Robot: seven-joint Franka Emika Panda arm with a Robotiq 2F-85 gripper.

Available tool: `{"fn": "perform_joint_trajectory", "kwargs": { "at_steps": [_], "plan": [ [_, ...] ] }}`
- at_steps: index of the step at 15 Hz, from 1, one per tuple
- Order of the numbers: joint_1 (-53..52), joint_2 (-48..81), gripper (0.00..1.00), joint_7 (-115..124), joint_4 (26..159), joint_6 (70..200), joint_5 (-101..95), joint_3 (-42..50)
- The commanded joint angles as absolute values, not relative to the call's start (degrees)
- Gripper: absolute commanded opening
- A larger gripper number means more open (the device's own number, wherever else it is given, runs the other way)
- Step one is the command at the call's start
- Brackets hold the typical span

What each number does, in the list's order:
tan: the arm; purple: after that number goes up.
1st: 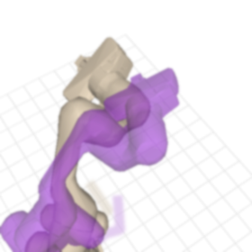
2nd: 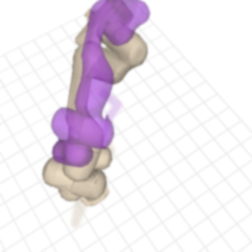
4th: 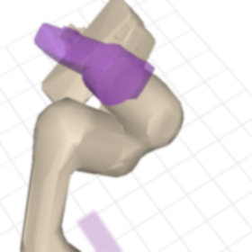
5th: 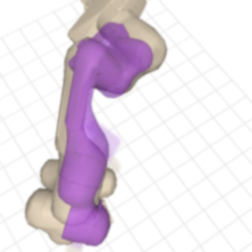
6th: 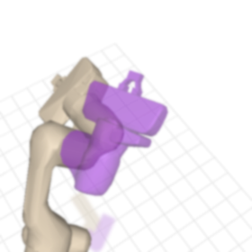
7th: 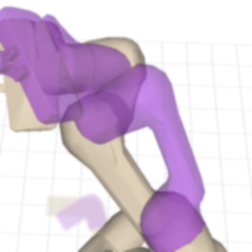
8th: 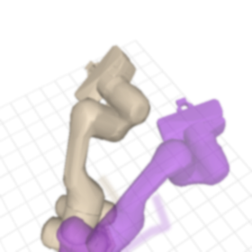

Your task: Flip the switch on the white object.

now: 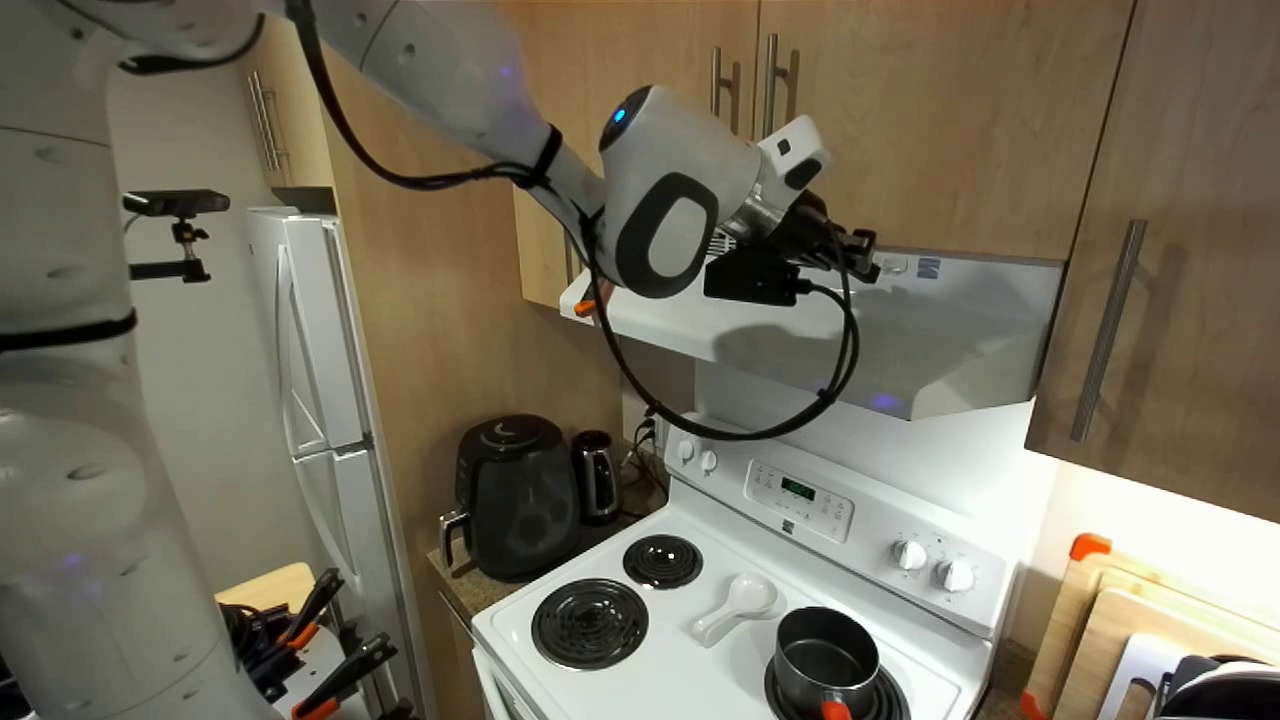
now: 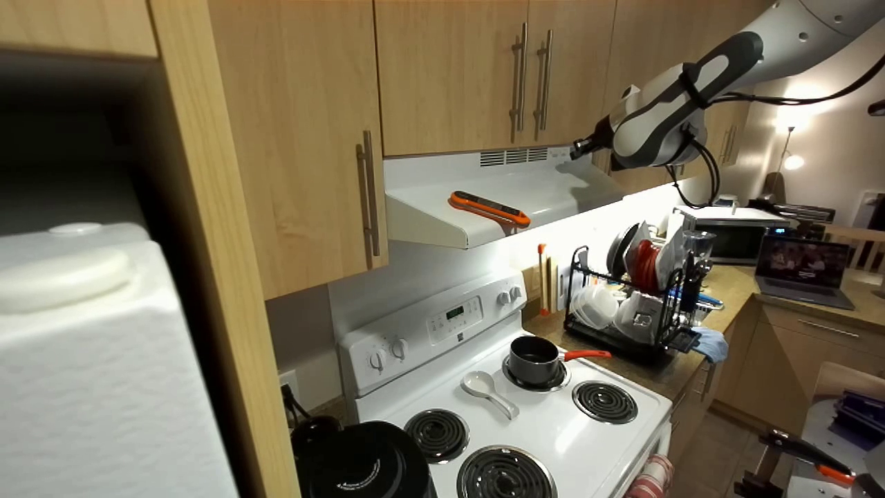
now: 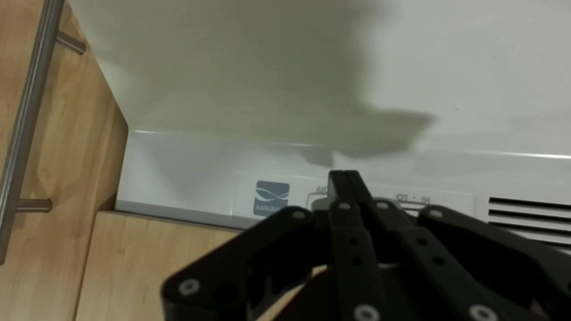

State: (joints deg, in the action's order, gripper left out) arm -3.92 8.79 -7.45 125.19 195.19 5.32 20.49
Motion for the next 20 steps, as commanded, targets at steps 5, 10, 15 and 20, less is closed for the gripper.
{"fn": "perform_joint_trajectory", "kwargs": {
  "at_steps": [5,10,15,20],
  "plan": [
    [-8.3,9.3,0.00,-8.2,124.4,195.5,7.3,23.6],
    [-9.2,9.2,0.00,-8.2,124.4,195.3,7.2,24.4],
    [-9.9,9.1,0.00,-8.1,124.4,195.0,6.8,24.7],
    [-10.2,9.2,0.00,-8.1,124.2,195.4,6.7,25.0]
  ]
}}
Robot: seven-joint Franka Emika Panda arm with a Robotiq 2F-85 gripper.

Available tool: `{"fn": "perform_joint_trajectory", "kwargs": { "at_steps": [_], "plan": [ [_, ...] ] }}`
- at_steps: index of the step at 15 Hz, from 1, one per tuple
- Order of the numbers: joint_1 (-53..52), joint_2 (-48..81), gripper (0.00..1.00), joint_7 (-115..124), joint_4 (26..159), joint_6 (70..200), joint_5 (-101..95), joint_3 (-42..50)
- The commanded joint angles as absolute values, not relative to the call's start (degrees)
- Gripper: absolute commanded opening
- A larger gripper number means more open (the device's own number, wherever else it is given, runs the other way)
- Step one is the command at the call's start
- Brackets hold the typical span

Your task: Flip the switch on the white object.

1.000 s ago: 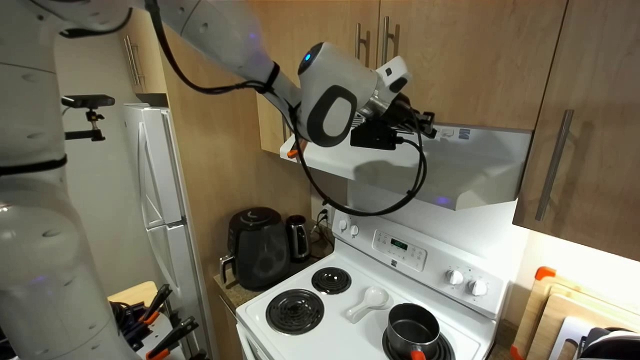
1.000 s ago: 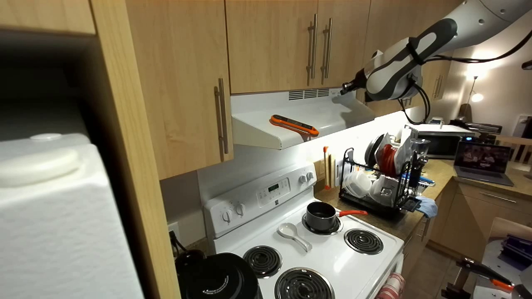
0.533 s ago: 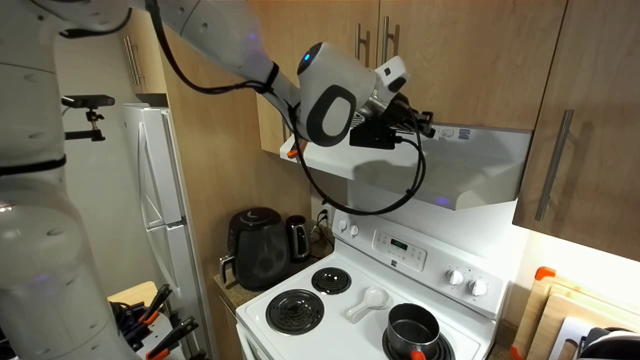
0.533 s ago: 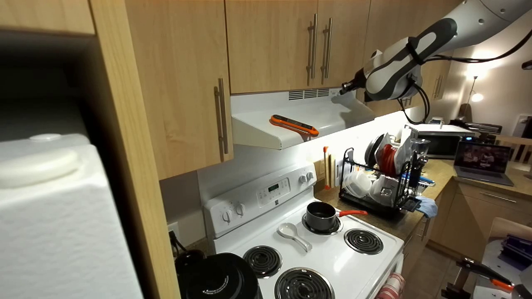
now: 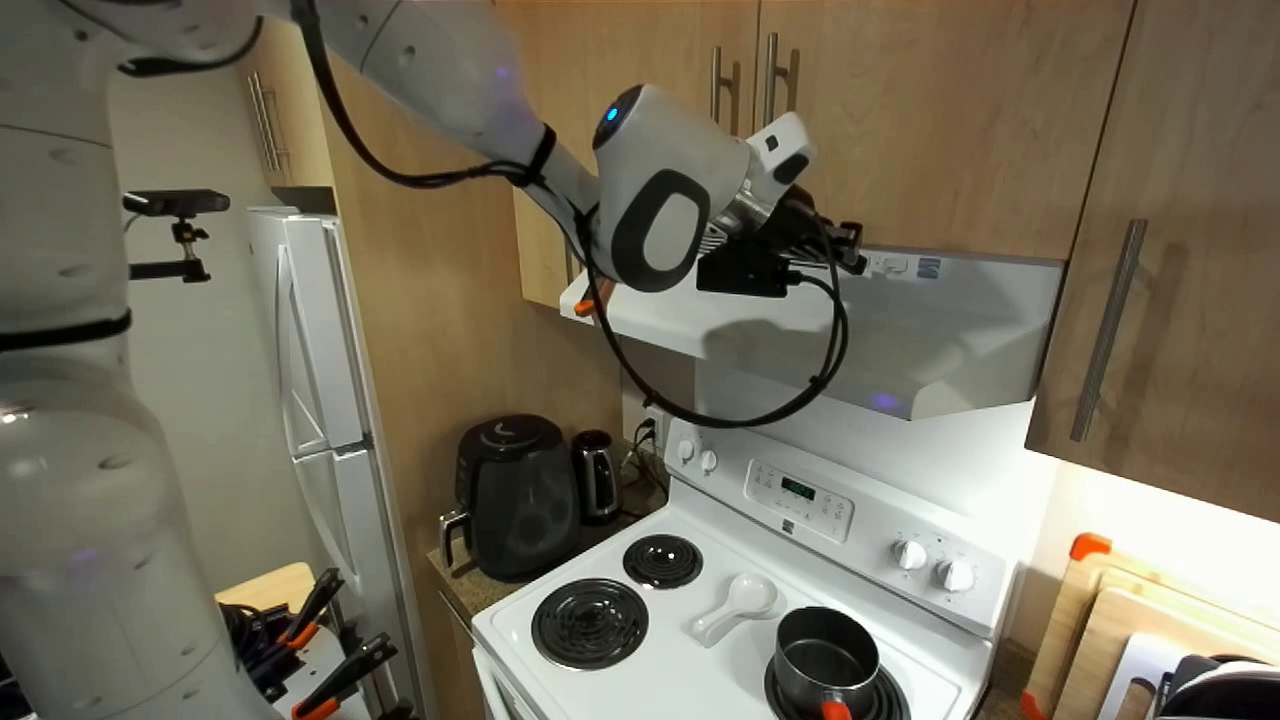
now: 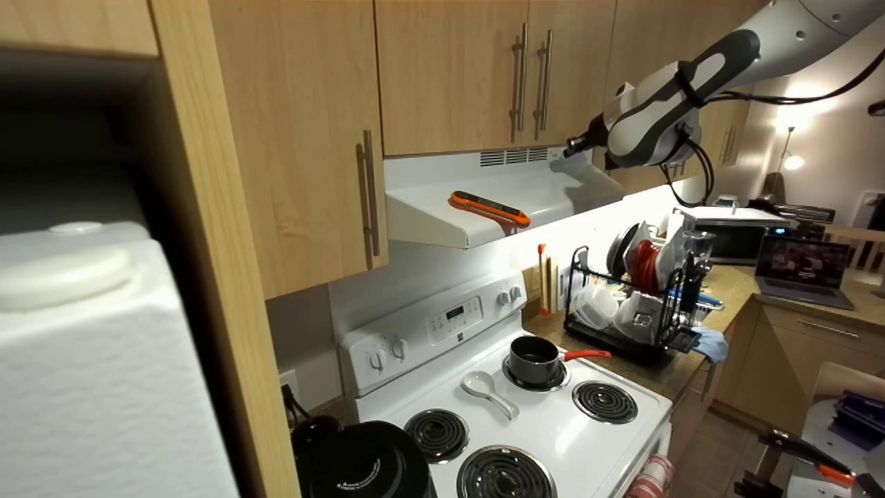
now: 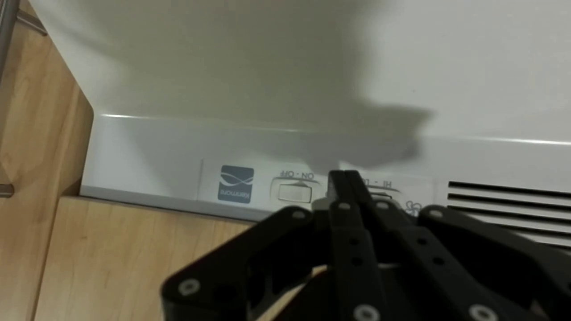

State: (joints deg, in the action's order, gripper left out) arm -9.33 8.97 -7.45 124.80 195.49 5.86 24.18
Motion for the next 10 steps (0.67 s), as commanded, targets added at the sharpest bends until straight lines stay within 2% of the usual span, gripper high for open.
{"fn": "perform_joint_trajectory", "kwargs": {
  "at_steps": [1,10],
  "plan": [
    [-10.2,9.3,0.00,-8.0,124.1,195.5,6.7,25.0],
    [-10.2,9.2,0.00,-7.8,123.2,196.4,6.6,24.9]
  ]
}}
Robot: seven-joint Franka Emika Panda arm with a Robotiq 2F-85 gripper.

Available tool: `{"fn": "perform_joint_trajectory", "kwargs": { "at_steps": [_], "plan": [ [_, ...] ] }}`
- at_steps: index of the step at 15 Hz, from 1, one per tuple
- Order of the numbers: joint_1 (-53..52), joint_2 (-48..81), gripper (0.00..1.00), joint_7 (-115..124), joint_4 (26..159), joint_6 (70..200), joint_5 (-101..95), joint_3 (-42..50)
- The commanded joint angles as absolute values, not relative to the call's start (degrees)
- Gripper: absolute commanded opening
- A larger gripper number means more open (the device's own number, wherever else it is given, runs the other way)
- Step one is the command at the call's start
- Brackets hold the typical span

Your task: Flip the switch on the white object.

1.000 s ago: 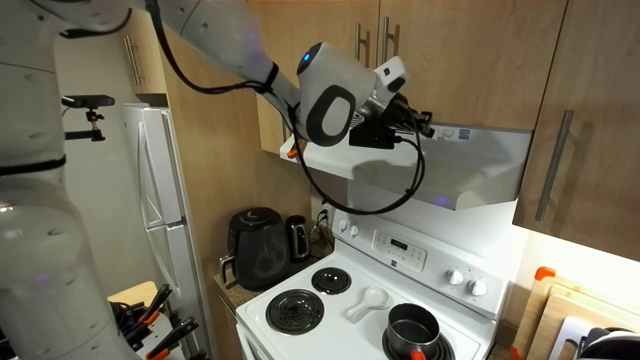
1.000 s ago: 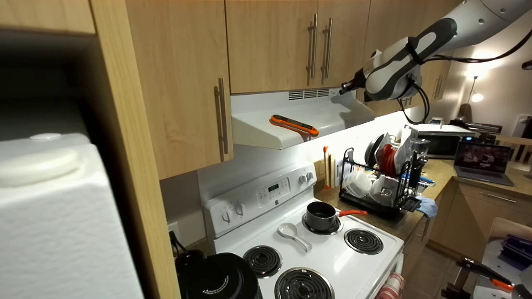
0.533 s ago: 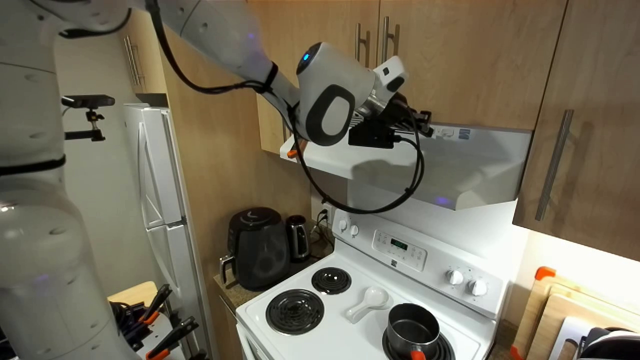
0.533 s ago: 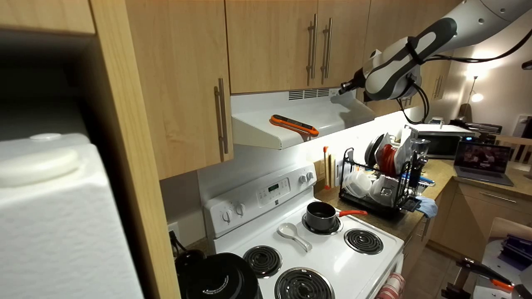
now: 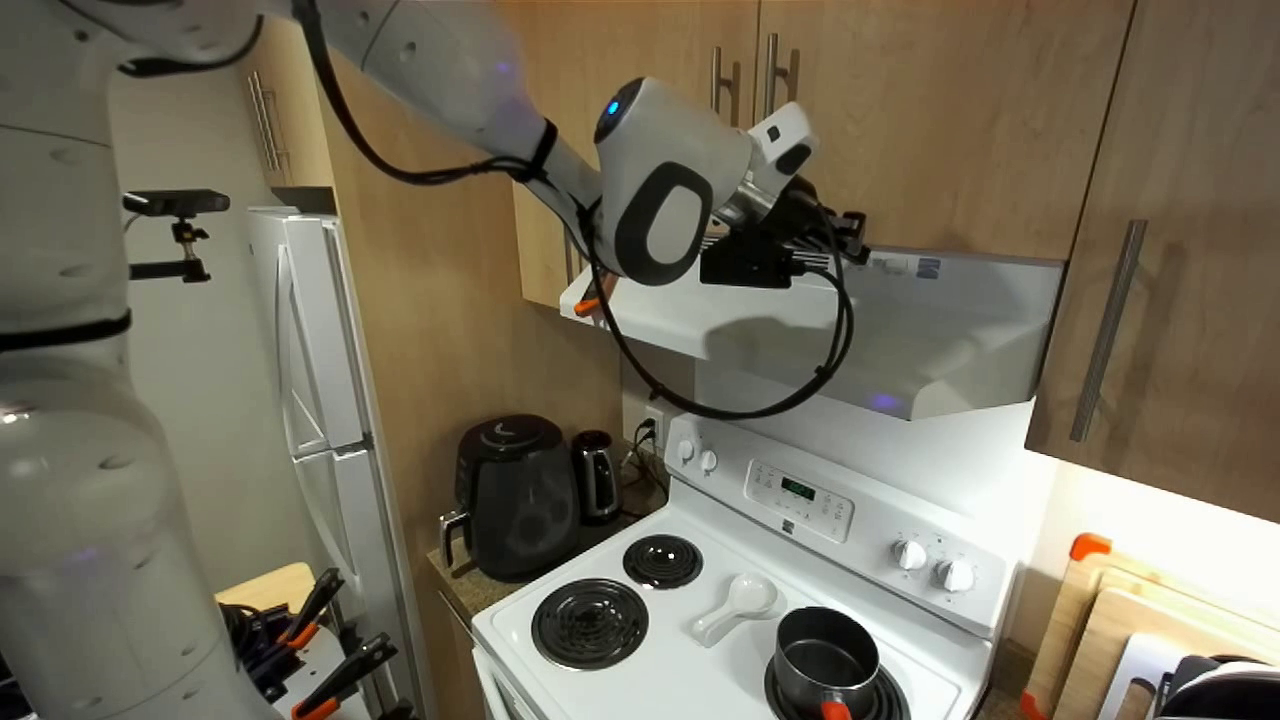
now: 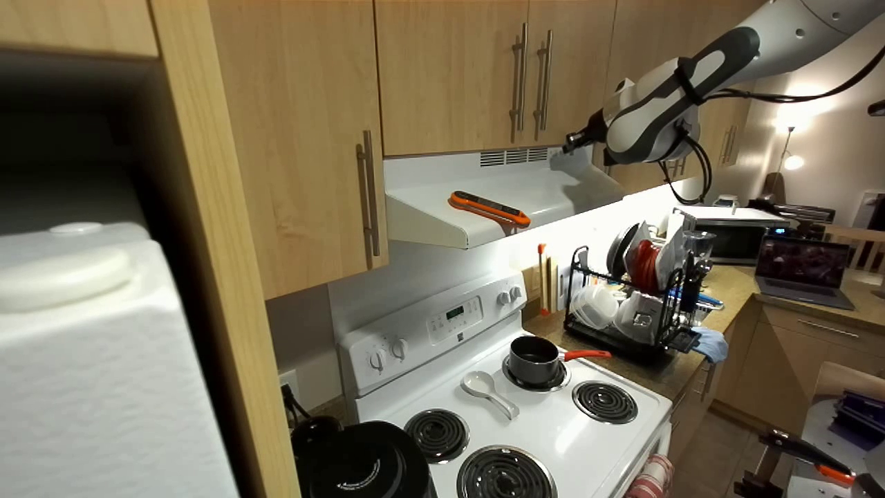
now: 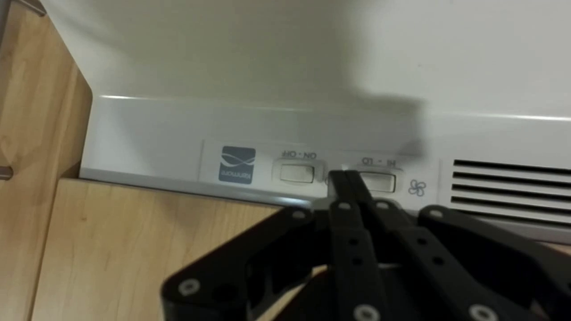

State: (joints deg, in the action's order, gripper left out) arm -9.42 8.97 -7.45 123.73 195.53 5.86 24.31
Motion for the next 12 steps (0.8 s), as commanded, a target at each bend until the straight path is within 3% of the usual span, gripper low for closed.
{"fn": "perform_joint_trajectory", "kwargs": {
  "at_steps": [1,12],
  "plan": [
    [-10.2,9.2,0.00,-7.8,123.2,196.4,6.6,24.8],
    [-10.5,8.6,0.00,-7.3,123.2,195.2,6.3,24.3]
  ]
}}
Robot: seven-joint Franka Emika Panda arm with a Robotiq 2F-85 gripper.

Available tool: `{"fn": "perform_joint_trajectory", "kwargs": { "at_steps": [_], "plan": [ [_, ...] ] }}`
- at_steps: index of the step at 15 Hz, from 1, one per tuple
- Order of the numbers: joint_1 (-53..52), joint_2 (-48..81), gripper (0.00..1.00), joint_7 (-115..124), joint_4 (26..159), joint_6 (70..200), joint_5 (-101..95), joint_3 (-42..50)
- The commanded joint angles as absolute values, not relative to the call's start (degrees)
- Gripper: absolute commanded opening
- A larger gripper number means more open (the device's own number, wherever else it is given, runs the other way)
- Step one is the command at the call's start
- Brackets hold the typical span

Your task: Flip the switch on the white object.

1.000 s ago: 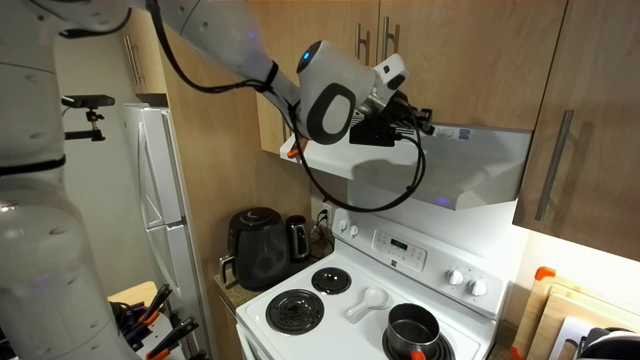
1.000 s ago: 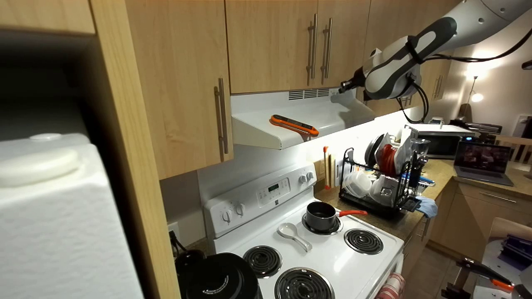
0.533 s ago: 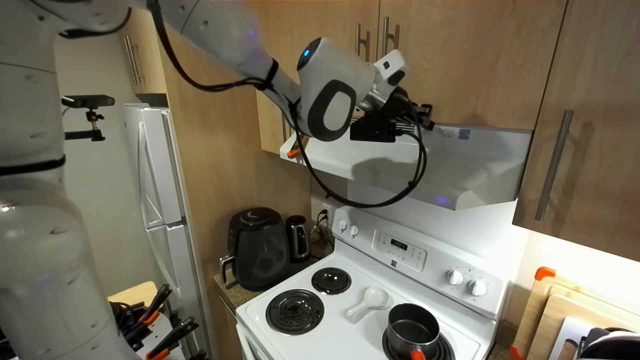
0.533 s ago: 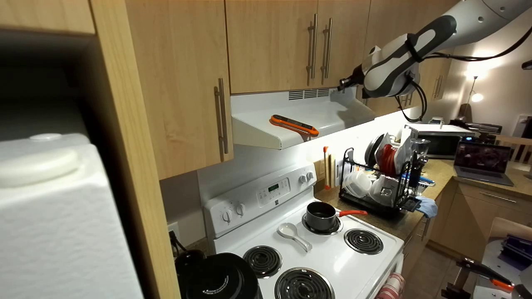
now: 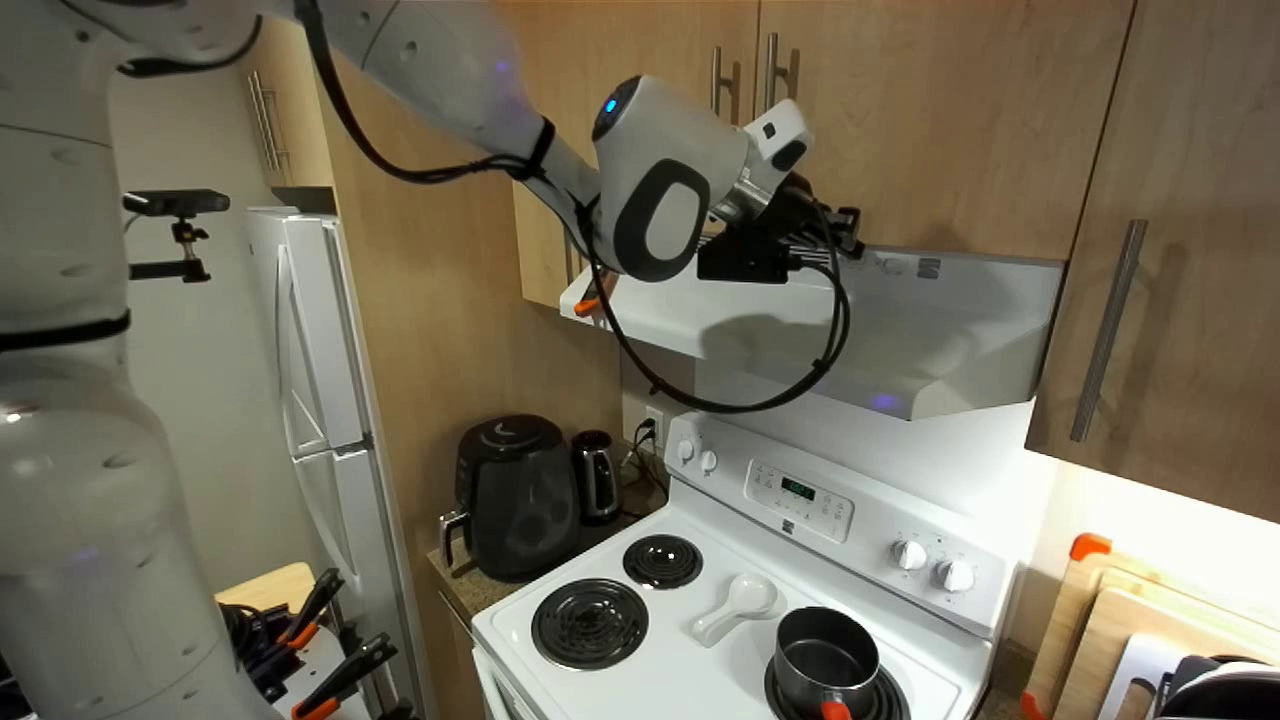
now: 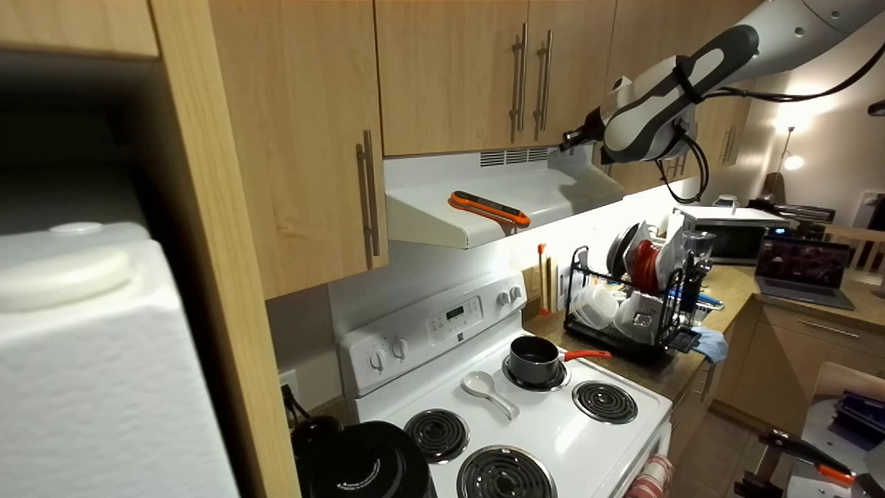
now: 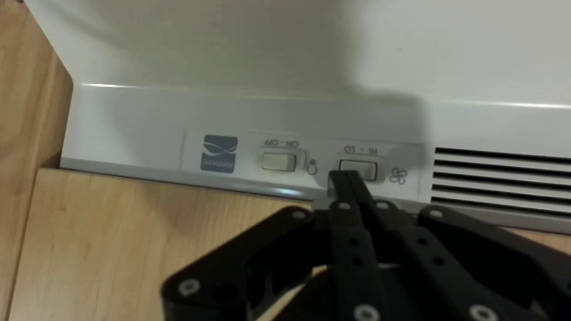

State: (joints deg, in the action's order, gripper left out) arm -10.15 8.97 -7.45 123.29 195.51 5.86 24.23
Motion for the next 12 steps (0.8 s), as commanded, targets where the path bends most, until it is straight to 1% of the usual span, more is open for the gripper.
{"fn": "perform_joint_trajectory", "kwargs": {
  "at_steps": [1,12],
  "plan": [
    [-10.6,8.6,0.00,-7.4,123.2,195.0,6.4,24.4],
    [-11.2,7.9,0.00,-8.0,123.4,192.0,6.7,25.6]
  ]
}}
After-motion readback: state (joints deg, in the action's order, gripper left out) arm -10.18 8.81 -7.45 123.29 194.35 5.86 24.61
